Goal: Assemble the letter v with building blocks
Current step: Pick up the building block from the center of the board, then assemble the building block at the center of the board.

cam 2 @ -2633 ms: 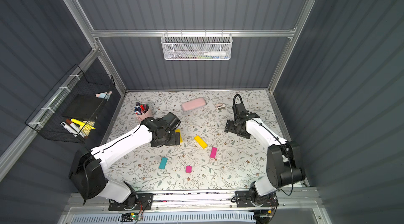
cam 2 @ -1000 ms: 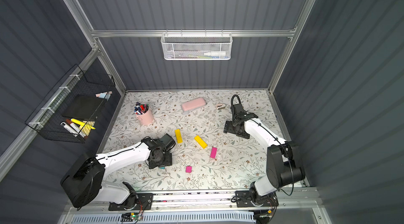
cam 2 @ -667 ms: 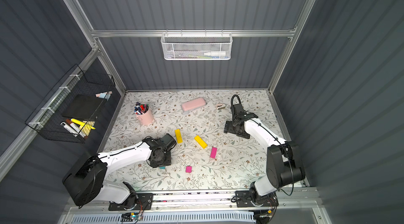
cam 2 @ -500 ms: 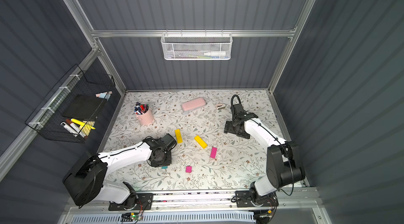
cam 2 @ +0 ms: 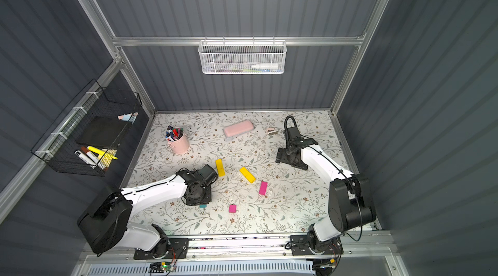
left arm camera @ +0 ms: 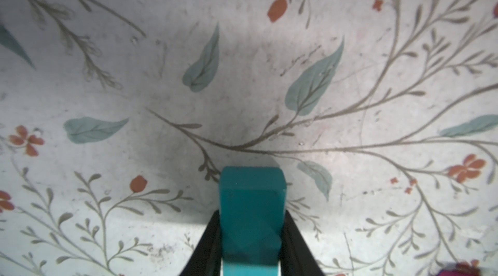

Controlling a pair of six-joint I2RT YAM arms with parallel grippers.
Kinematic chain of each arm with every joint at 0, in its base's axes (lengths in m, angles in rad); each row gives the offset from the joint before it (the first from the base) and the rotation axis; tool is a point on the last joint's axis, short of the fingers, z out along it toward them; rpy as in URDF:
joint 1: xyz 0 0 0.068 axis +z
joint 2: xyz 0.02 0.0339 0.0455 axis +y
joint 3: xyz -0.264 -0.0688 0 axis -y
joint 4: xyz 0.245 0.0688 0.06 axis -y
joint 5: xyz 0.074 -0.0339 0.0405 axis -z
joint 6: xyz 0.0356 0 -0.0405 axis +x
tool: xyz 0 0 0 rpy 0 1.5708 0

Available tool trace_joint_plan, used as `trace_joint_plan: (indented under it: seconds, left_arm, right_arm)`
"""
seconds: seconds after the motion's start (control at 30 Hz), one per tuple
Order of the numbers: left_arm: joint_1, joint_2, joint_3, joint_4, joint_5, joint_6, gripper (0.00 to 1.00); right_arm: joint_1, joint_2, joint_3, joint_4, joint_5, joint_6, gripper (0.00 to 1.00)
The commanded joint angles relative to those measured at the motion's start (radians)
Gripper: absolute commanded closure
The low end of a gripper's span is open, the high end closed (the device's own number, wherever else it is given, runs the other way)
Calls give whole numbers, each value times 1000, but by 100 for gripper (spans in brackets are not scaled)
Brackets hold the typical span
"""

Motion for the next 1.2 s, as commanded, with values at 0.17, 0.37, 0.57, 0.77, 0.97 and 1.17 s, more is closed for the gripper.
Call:
trace_joint_plan:
  seconds: [0.17, 0.37, 0.57, 0.77, 0.97, 1.17]
  left_arm:
    - [-18, -9, 59, -24, -46, -28, 90]
    - [-25, -11, 120, -2, -29, -61, 90]
    - [-48, 42, 156, 61, -10, -115, 92]
    - [-80, 117, 210, 102, -9, -168, 95]
    - [-83, 180, 255, 104, -12, -168, 91]
    - [-82, 228, 260, 124, 0, -179, 91]
  right_arm:
    - [8, 9, 23, -34, 17, 8, 1]
    - [9, 7, 32, -42, 29, 5, 1]
    - [9, 9, 39, -46, 51, -1, 1]
    - [9, 12, 48, -51, 58, -5, 1]
    - [9, 13, 48, -51, 62, -8, 1]
    - [9, 19, 50, -50, 59, -6, 1]
